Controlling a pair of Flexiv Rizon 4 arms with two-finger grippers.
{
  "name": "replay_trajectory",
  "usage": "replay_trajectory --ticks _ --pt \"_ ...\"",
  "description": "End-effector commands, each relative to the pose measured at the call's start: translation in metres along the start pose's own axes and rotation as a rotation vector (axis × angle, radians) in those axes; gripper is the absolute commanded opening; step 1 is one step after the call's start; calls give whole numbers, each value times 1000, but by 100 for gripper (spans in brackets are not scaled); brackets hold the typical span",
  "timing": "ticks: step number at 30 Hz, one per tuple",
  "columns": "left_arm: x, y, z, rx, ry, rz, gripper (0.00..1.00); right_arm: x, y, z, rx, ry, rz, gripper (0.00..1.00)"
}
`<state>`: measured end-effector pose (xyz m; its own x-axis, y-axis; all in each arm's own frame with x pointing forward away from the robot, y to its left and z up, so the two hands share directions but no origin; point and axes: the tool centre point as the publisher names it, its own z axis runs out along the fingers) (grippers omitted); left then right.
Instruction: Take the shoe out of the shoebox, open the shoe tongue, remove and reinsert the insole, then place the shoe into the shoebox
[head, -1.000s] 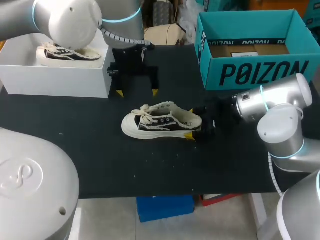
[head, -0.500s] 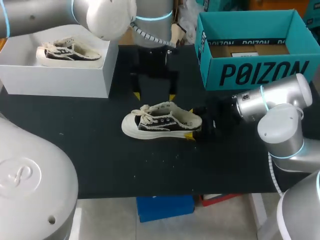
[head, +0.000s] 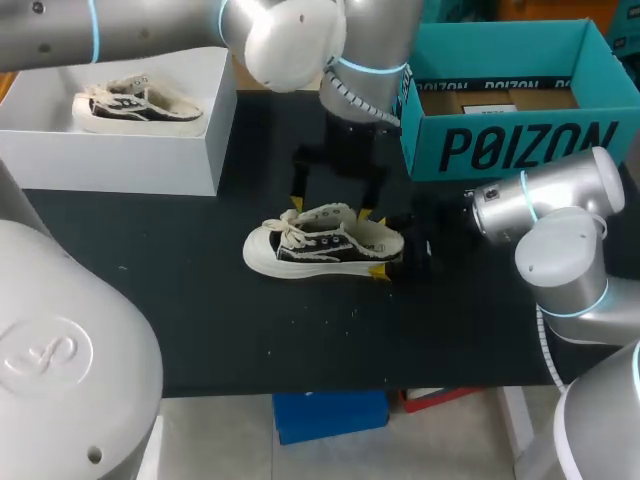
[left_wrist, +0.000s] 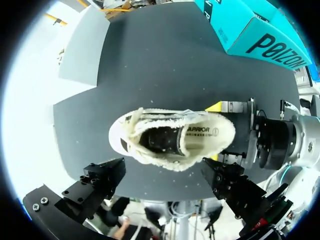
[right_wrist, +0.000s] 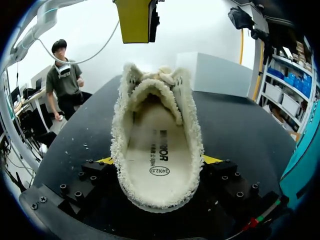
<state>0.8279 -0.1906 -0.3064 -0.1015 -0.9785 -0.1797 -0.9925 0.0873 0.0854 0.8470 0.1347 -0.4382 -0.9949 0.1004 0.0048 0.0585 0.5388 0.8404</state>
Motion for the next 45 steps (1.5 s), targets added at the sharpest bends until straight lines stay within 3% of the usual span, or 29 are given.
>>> replay_trajectory --ticks 1,20,33,36,40,43,45 --pt "6 2 8 21 -120 -13 100 0 -2 3 1 -1 1 0" --pt "21 -15 42 31 -265 -2 100 0 -2 3 1 -1 1 0" --pt "9 -19 59 -7 -309 -3 100 0 -2 3 1 -1 1 0" --pt "8 -20 61 -17 -313 12 47 0 -2 3 1 -1 1 0" --pt "7 -20 64 -25 -319 22 32 0 -2 3 1 -1 1 0" --pt "7 -20 64 -28 -316 27 0 0 -2 3 1 -1 1 0" --pt "7 -20 64 -28 -315 29 0 0 -2 3 1 -1 1 0"
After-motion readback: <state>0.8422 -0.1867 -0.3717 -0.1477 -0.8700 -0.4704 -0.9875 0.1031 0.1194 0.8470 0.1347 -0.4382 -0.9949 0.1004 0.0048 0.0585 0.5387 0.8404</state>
